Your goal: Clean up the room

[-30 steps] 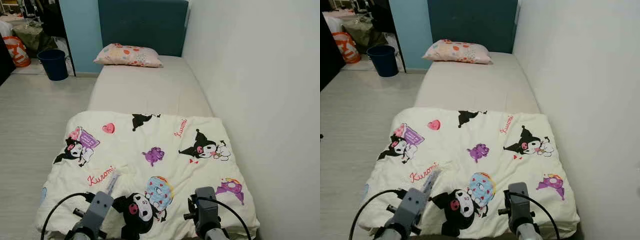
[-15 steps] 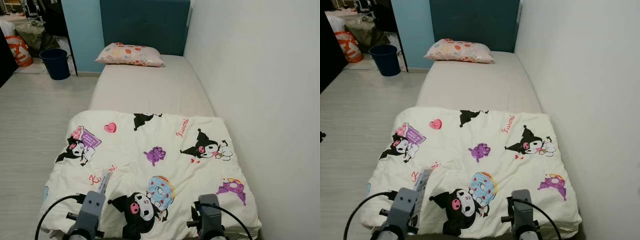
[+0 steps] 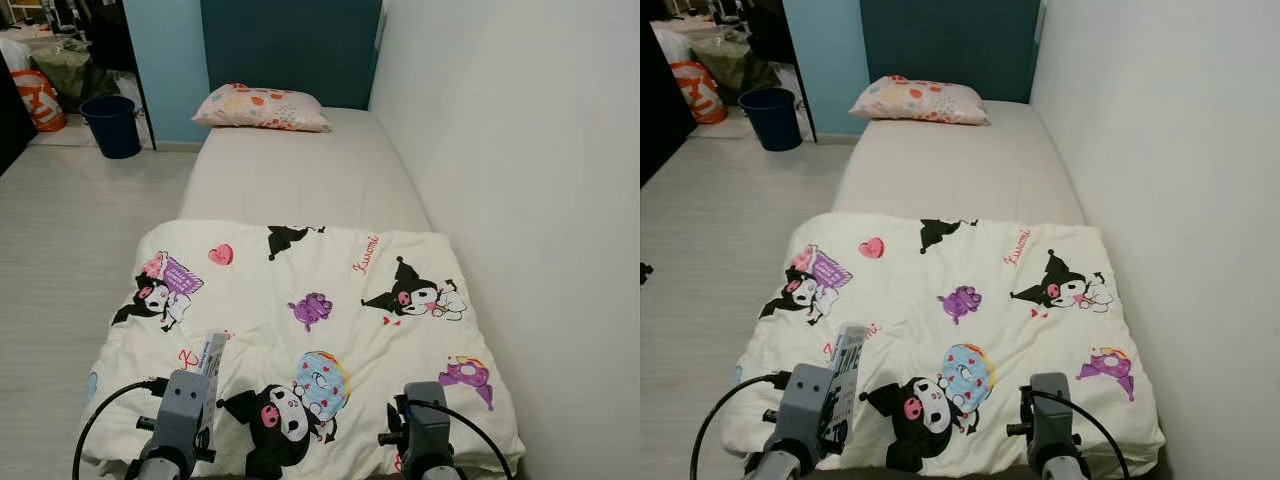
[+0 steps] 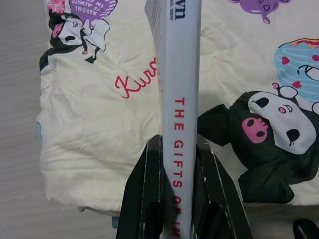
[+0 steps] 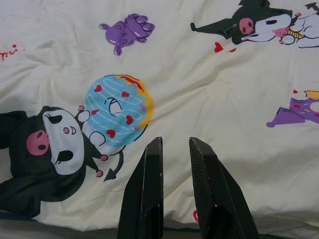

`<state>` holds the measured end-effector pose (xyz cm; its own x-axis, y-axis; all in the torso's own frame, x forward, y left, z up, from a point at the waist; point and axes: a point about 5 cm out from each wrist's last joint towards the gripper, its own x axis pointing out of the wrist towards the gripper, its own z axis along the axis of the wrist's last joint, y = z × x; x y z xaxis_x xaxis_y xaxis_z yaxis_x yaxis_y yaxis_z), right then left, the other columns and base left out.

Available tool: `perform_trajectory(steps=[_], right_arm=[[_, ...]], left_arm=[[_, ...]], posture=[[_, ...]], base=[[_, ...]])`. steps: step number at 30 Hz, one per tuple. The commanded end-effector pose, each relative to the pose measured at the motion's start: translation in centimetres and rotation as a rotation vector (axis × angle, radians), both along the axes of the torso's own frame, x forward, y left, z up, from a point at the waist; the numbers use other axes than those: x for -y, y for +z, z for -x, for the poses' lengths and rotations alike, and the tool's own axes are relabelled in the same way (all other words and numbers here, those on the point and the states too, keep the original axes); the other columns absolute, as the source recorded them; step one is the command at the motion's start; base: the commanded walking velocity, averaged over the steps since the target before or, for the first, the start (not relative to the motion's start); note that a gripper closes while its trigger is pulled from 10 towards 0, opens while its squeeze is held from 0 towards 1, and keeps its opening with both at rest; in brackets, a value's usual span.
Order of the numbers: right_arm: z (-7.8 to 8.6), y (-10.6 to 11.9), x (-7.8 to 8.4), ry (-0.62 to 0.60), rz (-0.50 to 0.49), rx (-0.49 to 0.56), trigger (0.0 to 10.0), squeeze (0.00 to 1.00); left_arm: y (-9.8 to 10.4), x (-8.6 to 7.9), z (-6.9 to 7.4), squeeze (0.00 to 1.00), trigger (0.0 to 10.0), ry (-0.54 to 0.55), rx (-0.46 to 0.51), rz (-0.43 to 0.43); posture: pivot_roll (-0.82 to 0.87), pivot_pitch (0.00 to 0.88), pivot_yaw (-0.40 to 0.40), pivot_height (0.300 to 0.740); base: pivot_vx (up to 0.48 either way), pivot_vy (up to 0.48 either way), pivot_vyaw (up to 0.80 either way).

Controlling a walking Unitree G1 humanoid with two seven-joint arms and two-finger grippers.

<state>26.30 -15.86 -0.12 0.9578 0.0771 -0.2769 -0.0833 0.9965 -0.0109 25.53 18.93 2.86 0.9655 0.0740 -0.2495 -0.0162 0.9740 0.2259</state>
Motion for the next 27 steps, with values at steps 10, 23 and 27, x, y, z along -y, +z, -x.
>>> perform_trajectory(steps=[10,23,27], right_arm=[[0.54,-0.24,0.44,0.006,-0.01,-0.008,10.0,0.0],[0.57,-0.35,0.22,0.01,-0.018,-0.017,10.0,0.0],[0.48,-0.27,0.22,0.011,-0.016,-0.014,10.0,0.0]], left_arm=[[-0.3,-0.01,0.6,0.0,10.0,0.003,-0.015,-0.015],[-0.22,0.38,0.8,0.0,10.0,-0.001,-0.009,0.013],[-0.17,0.4,0.83,0.0,10.0,0.005,0.001,0.015]], posture=[[0.0,0.176,-0.06,0.728],[0.01,0.17,-0.065,0.728],[0.01,0.171,-0.064,0.728]], base=[[0.0,0.0,0.0],[0.0,0.0,0.0],[0.0,0.0,0.0]])
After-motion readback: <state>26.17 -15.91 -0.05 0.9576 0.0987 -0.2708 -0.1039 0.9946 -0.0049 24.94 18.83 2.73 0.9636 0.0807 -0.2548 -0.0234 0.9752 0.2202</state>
